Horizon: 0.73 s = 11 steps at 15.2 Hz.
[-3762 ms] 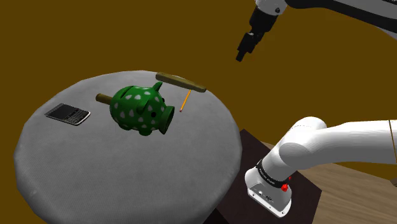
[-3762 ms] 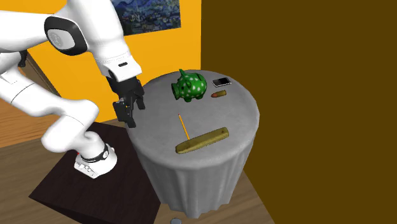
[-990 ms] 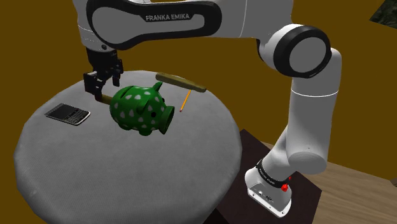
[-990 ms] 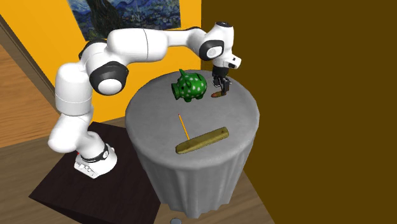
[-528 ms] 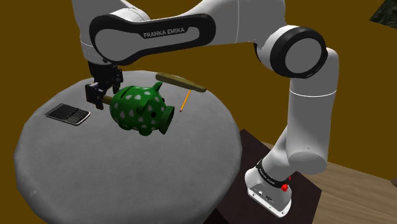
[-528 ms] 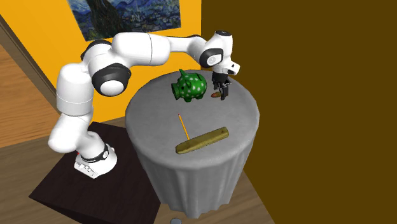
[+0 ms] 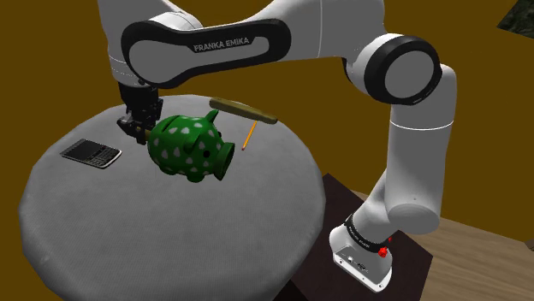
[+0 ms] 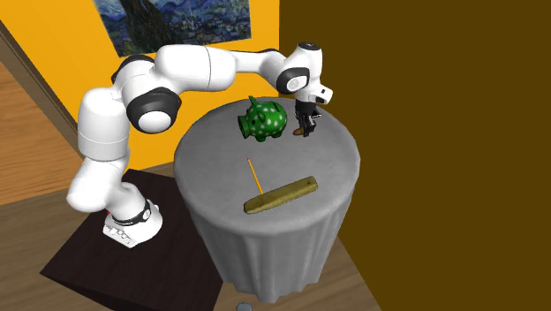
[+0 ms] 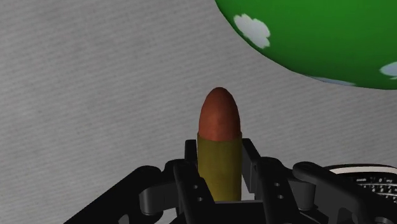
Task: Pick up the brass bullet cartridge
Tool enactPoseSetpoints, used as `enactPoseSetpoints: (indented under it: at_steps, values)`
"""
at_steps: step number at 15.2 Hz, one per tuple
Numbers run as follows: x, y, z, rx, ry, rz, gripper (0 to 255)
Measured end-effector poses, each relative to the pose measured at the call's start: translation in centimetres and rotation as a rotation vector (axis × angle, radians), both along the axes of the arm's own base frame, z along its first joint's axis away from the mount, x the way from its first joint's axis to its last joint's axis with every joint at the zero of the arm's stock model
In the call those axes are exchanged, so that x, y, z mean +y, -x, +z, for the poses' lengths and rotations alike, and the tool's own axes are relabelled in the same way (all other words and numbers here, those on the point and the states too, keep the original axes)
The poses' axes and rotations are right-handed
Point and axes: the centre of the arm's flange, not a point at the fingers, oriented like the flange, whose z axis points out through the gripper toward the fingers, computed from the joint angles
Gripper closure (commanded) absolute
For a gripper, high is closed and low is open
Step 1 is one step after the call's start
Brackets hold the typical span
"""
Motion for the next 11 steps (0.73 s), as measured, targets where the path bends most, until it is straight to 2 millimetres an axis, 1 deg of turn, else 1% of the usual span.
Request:
enactPoseSetpoints:
  at_steps: [3,5,11]
  values:
    - [0.0,0.0,0.0,0.001,0.002,-0.001,255]
    - [0.0,-0.1,0.3,0.006,0.006,-0.002,255]
    - [0.1,-0.2,3.4,0.007,0.007,-0.002,255]
